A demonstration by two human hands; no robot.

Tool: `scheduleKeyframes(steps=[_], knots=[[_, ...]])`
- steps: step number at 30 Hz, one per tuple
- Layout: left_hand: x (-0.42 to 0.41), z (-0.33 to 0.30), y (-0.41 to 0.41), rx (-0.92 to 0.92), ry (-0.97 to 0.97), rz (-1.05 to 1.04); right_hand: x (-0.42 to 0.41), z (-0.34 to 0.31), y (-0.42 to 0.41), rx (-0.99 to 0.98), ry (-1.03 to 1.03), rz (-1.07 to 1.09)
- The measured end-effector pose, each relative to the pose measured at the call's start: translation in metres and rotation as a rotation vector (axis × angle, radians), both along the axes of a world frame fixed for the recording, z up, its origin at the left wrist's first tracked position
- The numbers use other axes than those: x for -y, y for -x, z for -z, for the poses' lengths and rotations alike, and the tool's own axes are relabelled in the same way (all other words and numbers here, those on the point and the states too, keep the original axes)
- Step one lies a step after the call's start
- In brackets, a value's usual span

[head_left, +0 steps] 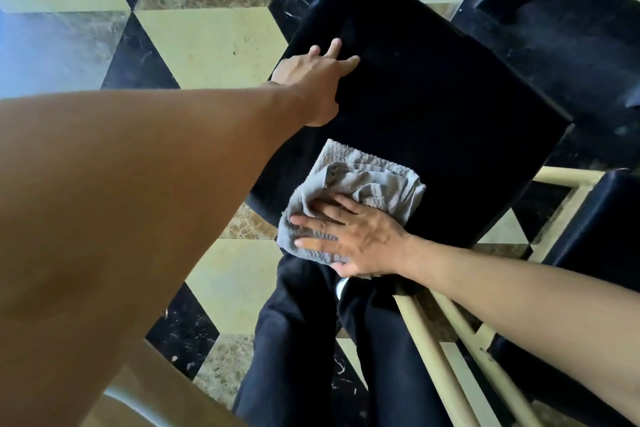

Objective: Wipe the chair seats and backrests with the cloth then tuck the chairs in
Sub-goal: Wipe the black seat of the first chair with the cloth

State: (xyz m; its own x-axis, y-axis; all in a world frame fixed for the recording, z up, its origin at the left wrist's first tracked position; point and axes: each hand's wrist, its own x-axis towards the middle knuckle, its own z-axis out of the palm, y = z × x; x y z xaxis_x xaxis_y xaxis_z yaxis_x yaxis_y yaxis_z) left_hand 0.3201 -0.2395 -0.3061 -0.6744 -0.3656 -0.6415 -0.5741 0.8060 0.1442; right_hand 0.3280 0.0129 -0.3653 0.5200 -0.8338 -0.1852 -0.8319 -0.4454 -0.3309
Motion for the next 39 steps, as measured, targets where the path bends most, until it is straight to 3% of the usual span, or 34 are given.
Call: scheduleKeyframes(steps=[5, 10, 15, 19, 24, 26, 32, 39], knots=[[0.012, -0.007, -0.006, -0.038, -0.033, 0.052, 0.042, -0.001, 0.002, -0.033, 0.002, 0.122], [0.025, -0.015, -0.014, -0.066, -0.09, 0.08, 0.101, -0.003, 0.027, -0.12, -0.016, 0.457], [0.053, -0.025, -0.033, -0.07, -0.078, -0.022, 0.118, -0.001, 0.032, -0.171, -0.01, 0.632], [0.073, -0.03, -0.026, 0.013, -0.108, -0.193, 0.094, -0.003, 0.003, -0.139, -0.018, 0.602], [0.1, -0.054, -0.031, 0.147, -0.078, 0.036, 0.058, -0.01, -0.016, -0.103, -0.01, 0.376], [0.12, -0.063, -0.041, 0.177, -0.057, 0.001, 0.042, -0.014, -0.025, -0.084, 0.006, 0.29], [0.149, -0.065, -0.1, 0.004, -0.021, -0.335, 0.045, -0.017, -0.028, -0.111, -0.031, 0.084], [0.117, -0.048, -0.175, 0.0, -0.106, -0.251, 0.092, 0.0, -0.026, -0.072, 0.01, 0.065]])
